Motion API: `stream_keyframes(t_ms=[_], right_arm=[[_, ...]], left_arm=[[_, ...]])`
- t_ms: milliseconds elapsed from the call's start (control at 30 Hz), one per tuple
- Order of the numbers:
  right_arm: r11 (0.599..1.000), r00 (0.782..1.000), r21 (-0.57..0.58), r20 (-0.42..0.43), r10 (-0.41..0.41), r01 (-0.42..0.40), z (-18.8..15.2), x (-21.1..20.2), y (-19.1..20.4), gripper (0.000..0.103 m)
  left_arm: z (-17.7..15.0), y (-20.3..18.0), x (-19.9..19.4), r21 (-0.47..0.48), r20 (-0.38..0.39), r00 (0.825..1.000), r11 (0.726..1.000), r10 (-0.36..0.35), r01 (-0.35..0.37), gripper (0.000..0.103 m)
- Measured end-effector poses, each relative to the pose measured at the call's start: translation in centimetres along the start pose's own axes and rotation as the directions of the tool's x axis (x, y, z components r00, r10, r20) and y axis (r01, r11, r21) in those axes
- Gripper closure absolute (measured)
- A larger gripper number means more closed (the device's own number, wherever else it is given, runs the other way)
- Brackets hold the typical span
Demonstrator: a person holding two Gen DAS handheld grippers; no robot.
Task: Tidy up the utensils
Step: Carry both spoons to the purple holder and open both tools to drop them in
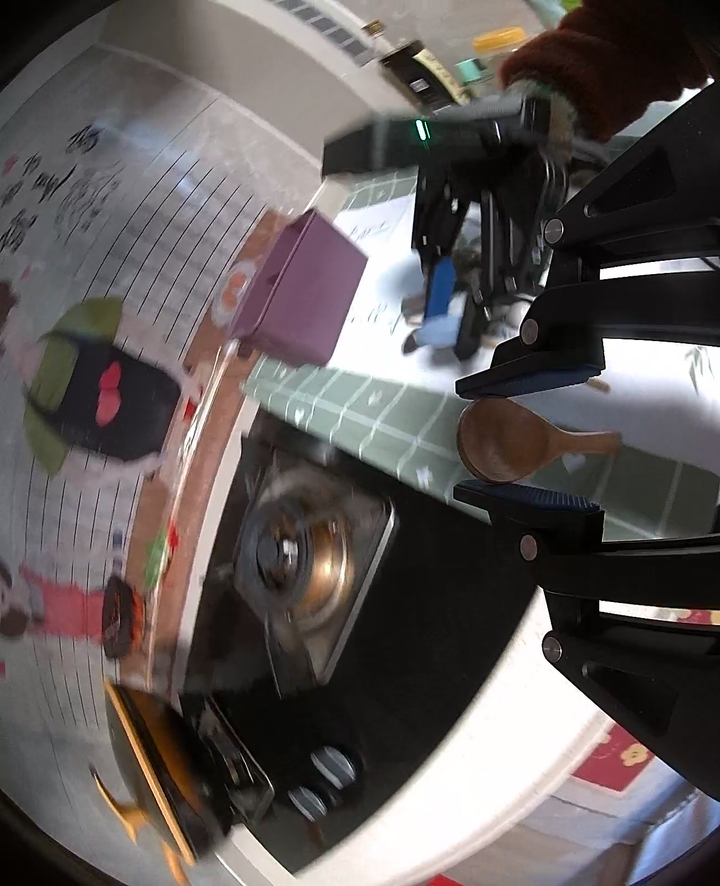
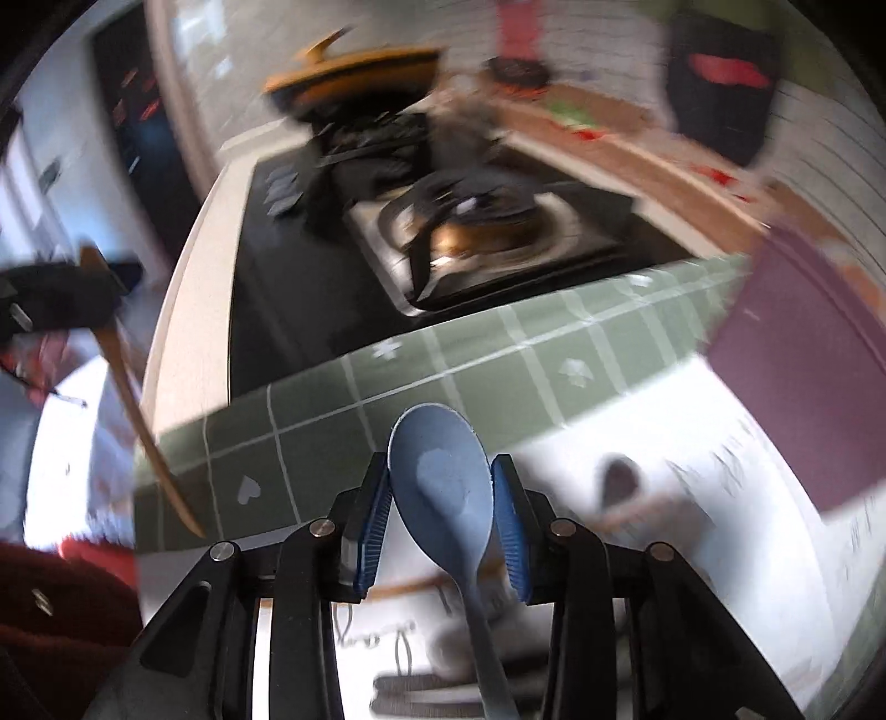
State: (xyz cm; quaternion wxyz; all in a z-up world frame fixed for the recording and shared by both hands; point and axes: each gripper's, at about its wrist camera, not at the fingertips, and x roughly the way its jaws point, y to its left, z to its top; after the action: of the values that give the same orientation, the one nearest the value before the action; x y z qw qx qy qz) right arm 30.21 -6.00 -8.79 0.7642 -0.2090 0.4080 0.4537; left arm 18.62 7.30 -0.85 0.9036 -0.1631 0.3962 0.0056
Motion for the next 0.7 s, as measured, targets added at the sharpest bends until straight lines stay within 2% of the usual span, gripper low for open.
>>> stream_keyframes(t_ms=[100, 267, 467, 600, 700], right_arm=[[0.991, 0.996, 0.130, 0.073, -0.049, 0.039, -1.2, -3.8, -1.5, 0.070], [0.941, 0.973, 0.325, 0.167, -0.157, 0.096, -3.1, -10.2, -3.8, 0.070], [0.872, 0.947, 0.456, 0.161, -0.277, 0.178, -4.5, -13.4, -5.4, 0.075], [0.842, 0.919, 0.497, 0.194, -0.344, 0.210, -4.3, -16.4, -6.1, 0.075], [0.844, 0.891, 0.480, 0.237, -0.388, 0.240, -1.8, -19.6, -6.8, 0.076]], left_arm=[[0.8, -1.7, 1.6, 0.051, -0.022, 0.998, 0.997, -0.061, 0.062, 0.072], [2.1, -4.7, 3.7, 0.130, -0.052, 0.986, 0.978, -0.160, 0.165, 0.072], [4.6, -8.0, 5.2, 0.205, -0.070, 0.966, 0.945, -0.247, 0.256, 0.072], [8.4, -10.3, 3.3, 0.274, -0.018, 0.952, 0.914, -0.307, 0.300, 0.072], [13.4, -12.4, 0.4, 0.332, 0.075, 0.936, 0.893, -0.345, 0.303, 0.072]])
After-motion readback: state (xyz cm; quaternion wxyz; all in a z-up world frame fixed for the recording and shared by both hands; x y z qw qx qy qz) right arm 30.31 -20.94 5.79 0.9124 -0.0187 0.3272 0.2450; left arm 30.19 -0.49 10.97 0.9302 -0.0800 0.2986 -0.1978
